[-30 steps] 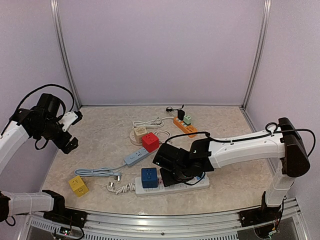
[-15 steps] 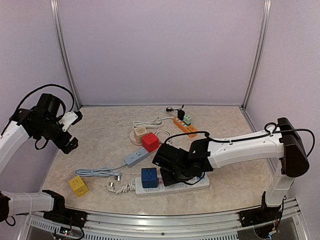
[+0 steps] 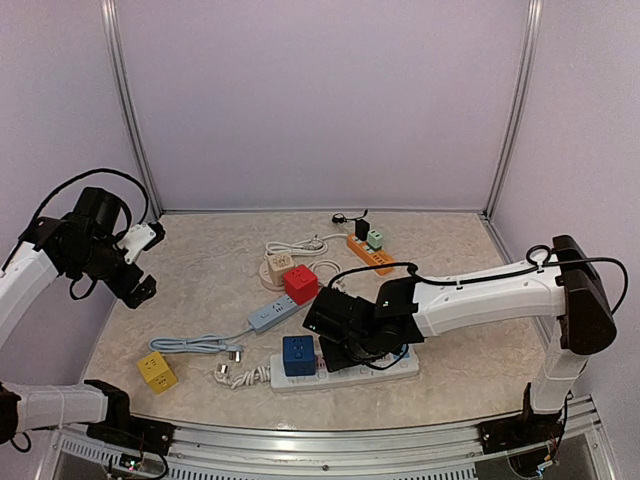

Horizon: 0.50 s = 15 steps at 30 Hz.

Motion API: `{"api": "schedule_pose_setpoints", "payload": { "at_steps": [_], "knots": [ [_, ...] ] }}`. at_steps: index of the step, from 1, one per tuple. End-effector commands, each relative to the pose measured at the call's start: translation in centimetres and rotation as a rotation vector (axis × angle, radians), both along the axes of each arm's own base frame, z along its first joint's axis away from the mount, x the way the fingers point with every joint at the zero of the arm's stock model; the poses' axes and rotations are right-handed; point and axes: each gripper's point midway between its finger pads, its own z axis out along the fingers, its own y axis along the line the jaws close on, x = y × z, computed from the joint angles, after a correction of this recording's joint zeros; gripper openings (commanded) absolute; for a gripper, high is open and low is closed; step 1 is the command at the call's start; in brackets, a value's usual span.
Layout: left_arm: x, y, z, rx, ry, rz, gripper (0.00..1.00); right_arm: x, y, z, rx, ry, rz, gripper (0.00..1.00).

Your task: Insert the plug

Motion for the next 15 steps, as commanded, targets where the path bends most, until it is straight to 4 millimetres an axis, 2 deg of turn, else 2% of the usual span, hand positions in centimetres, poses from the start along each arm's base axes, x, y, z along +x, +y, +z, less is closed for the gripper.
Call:
{"api": "schedule_pose_setpoints", "payload": {
  "at_steps": [1, 4, 10, 15],
  "knots": [
    [-0.5, -0.1, 0.1, 0.004, 0.007, -0.013, 0.99, -2.1, -3.7, -3.7, -0.182, 0.096, -0.008, 0.00],
    [-0.6, -0.1, 0.2, 0.004, 0.007, -0.013, 0.99, -1.8, -3.6, -3.8, -0.189, 0.085, -0.009, 0.00],
    [-0.6, -0.2, 0.4, 0.001, 0.004, -0.015, 0.99, -1.8, -4.1, -5.3, -0.240, 0.108, -0.013, 0.00],
    [-0.7, -0.2, 0.5, 0.003, 0.000, -0.017, 0.99, -1.7, -5.5, -4.6, -0.254, 0.119, -0.036, 0.00]
  ]
}}
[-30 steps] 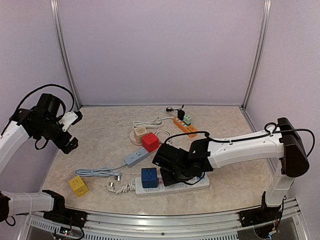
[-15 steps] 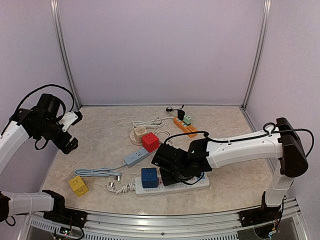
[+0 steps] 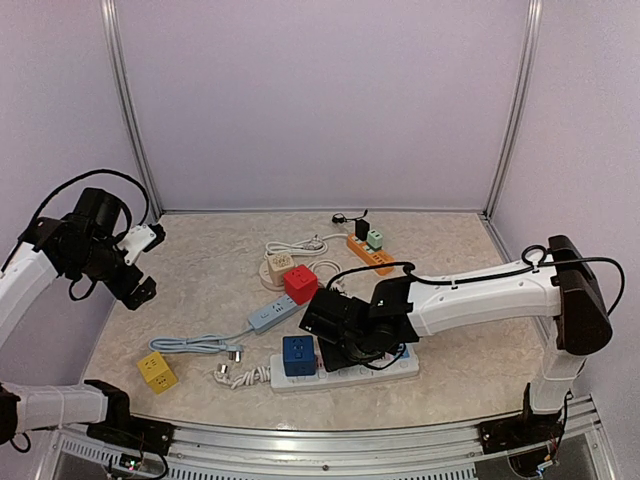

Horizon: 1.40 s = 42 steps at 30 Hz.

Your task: Insert the plug

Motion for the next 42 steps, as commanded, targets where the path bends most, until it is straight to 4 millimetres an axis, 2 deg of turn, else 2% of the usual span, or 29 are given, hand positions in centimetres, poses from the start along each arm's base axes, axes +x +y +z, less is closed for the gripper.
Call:
{"api": "schedule_pose_setpoints", "payload": {
  "at_steps": [1, 6, 10, 13, 18, 22, 24, 26, 29, 32, 34, 37, 39, 42],
  "knots": [
    [-0.3, -0.1, 0.6, 0.000, -0.009, -0.012, 0.99, -2.0, -5.5, -4.1, -0.227, 0.119, -0.013, 0.00],
    [-0.4, -0.1, 0.6, 0.002, -0.011, -0.008, 0.99, -2.5, -6.0, -4.5, -0.274, 0.161, 0.012, 0.00],
    [-0.4, -0.1, 0.6, 0.002, -0.011, -0.009, 0.99, -2.7, -5.6, -6.4, -0.278, 0.195, 0.029, 0.00],
    [-0.4, -0.1, 0.6, 0.004, -0.009, -0.010, 0.99, -2.4, -6.8, -7.9, -0.318, 0.223, 0.014, 0.00],
    [-0.4, -0.1, 0.6, 0.005, -0.009, -0.011, 0.99, -1.5, -8.7, -7.6, -0.354, 0.207, -0.032, 0.00],
    [-0.3, -0.3, 0.6, 0.010, -0.008, -0.019, 0.99, -0.4, -11.4, -6.2, -0.414, 0.164, -0.073, 0.00],
    [-0.2, -0.7, 0.4, 0.013, -0.004, -0.035, 0.99, 0.5, -11.5, -6.2, -0.405, 0.155, -0.055, 0.00],
    [-0.2, -1.0, 0.4, 0.017, 0.002, -0.047, 0.99, 0.8, -10.8, -6.9, -0.371, 0.165, -0.034, 0.00],
    [-0.2, -0.9, 0.6, 0.018, 0.002, -0.043, 0.99, 0.1, -10.4, -8.7, -0.388, 0.209, -0.011, 0.00],
    [-0.2, -0.9, 0.5, 0.012, 0.003, -0.040, 0.99, -1.8, -10.1, -12.1, -0.391, 0.290, 0.022, 0.00],
    [-0.3, -0.8, 0.3, 0.015, 0.006, -0.039, 0.99, -3.0, -10.4, -14.1, -0.394, 0.341, 0.023, 0.00],
    [-0.3, -0.8, 0.2, 0.018, 0.012, -0.041, 0.99, -4.6, -11.0, -16.0, -0.381, 0.398, 0.017, 0.00],
    [-0.3, -0.8, 0.2, 0.016, 0.015, -0.044, 0.99, -5.2, -11.4, -16.2, -0.375, 0.420, 0.011, 0.00],
    [-0.4, -1.0, 0.0, 0.010, 0.025, -0.055, 0.99, -4.4, -11.0, -14.6, -0.388, 0.393, 0.015, 0.00]
  ]
}}
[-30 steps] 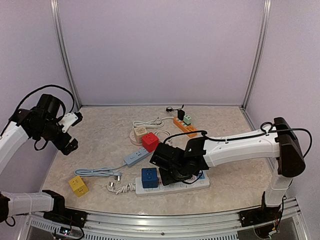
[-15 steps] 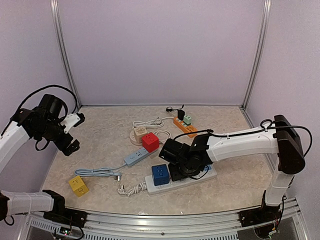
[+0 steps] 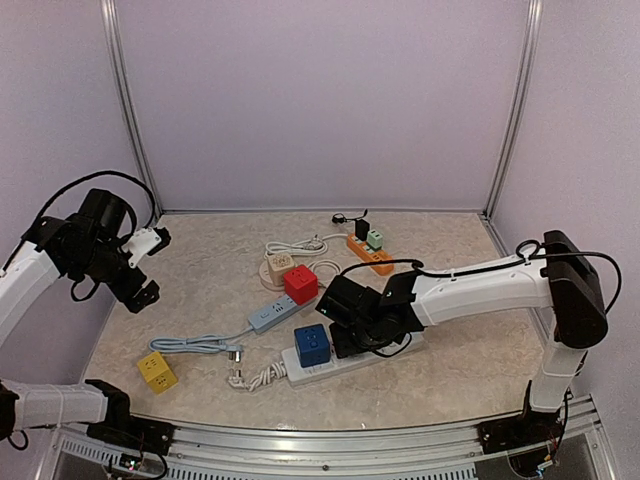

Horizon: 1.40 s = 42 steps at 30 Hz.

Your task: Insert the plug

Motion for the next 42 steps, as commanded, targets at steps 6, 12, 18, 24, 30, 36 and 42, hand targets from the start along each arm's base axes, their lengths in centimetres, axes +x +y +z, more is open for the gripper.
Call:
{"api": "schedule_pose_setpoints", "payload": {
  "at_steps": [6, 12, 18, 24, 30, 36, 42],
  "knots": [
    [-2.5, -0.6, -2.2, 0.017, 0.134, -0.098, 0.99, -4.9, -4.8, -4.4, -0.306, 0.271, 0.062, 0.88],
    [-7.5, -1.3, -6.9, 0.099, 0.344, -0.278, 0.99, -2.2, -1.6, 2.2, -0.175, 0.126, 0.074, 1.00],
    [-10.5, -1.1, -11.7, 0.200, 0.487, -0.403, 0.99, -0.8, -1.9, 7.0, -0.157, 0.022, 0.069, 1.00],
    [-9.2, -1.8, -13.0, 0.195, 0.514, -0.376, 0.99, -0.2, -2.3, 10.6, -0.060, -0.075, 0.057, 1.00],
    [-8.9, -1.0, -15.9, 0.279, 0.658, -0.300, 0.82, -0.1, -2.9, 10.9, -0.080, -0.091, 0.055, 1.00],
    [-9.1, -1.2, -15.4, 0.267, 0.644, -0.314, 0.62, -0.1, -3.1, 10.5, -0.092, -0.100, 0.061, 1.00],
    [-8.9, -1.6, -15.2, 0.249, 0.657, -0.308, 0.25, 0.1, -2.8, 10.7, -0.102, -0.106, 0.078, 1.00]
  ]
}}
